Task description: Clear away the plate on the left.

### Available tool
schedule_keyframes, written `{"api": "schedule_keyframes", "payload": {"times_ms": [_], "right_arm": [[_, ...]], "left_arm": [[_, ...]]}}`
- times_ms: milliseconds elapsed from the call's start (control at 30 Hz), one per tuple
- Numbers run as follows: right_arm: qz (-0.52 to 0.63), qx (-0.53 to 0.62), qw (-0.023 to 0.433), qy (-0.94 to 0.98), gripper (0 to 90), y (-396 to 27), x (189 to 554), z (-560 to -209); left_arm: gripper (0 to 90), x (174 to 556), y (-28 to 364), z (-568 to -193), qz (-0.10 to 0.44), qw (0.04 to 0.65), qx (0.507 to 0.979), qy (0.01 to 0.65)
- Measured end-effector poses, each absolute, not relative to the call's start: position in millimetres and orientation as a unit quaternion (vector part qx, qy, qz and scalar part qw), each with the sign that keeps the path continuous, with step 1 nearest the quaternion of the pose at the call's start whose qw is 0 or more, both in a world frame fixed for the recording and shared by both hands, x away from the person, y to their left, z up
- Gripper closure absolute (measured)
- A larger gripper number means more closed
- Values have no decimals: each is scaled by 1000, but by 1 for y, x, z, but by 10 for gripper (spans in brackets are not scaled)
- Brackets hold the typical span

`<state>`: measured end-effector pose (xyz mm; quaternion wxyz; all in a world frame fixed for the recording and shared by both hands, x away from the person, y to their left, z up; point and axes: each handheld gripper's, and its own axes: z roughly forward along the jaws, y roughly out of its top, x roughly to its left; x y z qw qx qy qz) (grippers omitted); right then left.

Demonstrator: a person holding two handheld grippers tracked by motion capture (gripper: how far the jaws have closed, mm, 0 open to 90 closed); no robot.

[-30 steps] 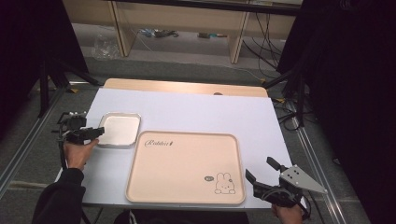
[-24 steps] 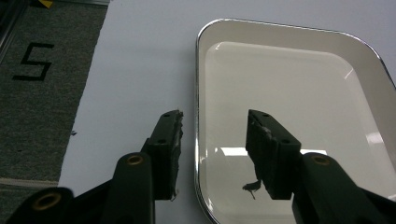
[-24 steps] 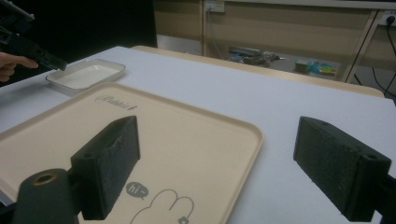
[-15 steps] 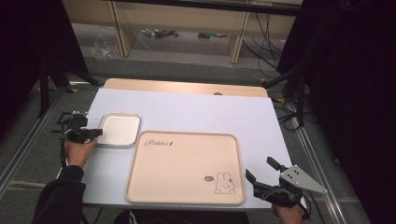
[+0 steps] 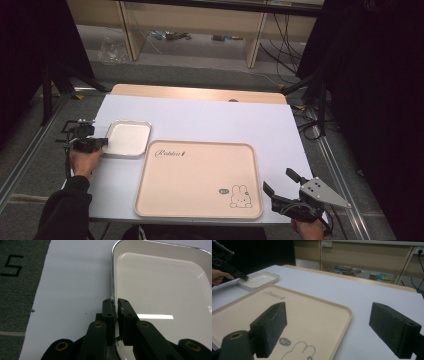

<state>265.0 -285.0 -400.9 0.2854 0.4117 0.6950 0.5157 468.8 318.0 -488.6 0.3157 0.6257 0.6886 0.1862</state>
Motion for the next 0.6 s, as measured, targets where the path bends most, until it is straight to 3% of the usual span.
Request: {"api": "schedule_keyframes", "payload": {"times_ms": [100,300,400,600], "right_arm": [[516,412,285,695,152,-285,265,-401],[519,423,271,692,152,-284,263,-400],[512,411,293,695,152,-286,265,-400],[512,411,292,695,152,-286,264,-400]], "left_arm": [[852,468,321,-486,183,311,637,681],[879,464,323,-476,191,348,614,683],[880,462,321,-473,200,347,615,680],[882,461,321,-467,215,354,606,679]]}}
